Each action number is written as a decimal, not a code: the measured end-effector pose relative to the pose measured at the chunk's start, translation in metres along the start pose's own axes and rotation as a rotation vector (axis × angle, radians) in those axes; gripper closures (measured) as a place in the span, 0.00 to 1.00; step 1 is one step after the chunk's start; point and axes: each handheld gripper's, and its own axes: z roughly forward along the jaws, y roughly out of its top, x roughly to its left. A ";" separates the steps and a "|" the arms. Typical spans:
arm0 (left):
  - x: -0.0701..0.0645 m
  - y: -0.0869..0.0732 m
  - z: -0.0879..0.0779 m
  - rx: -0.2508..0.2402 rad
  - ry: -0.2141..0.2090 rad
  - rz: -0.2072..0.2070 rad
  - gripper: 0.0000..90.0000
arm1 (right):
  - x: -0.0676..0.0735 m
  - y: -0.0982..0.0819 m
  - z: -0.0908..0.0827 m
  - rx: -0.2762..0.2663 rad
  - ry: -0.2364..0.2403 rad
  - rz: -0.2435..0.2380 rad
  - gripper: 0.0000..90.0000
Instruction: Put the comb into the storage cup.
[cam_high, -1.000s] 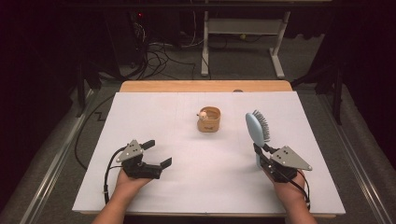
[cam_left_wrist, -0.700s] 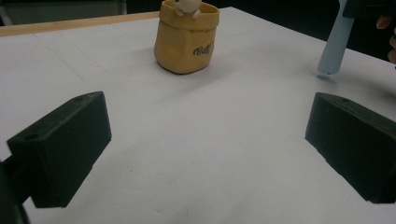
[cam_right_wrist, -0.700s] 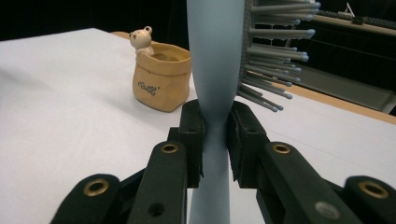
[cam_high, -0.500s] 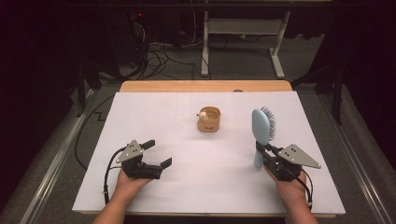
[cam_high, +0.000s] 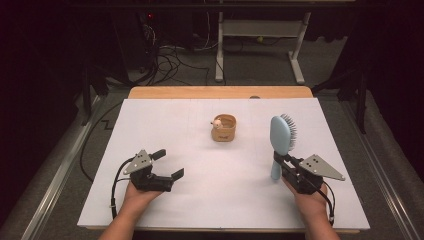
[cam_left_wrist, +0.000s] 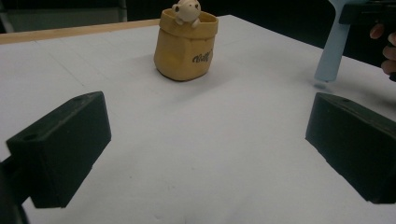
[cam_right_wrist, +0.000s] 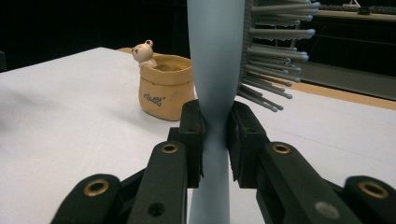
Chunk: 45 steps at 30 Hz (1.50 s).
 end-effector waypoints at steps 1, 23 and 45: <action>0.000 0.000 0.000 -0.002 0.002 0.004 0.00 | 0.000 0.000 0.000 0.000 0.001 -0.001 0.87; -0.002 0.000 -0.007 -0.076 0.060 0.098 0.00 | 0.013 0.010 0.021 0.000 0.027 -0.025 0.87; -0.003 -0.002 -0.006 -0.074 0.025 0.098 0.00 | 0.013 0.029 0.042 -0.037 0.038 0.035 0.87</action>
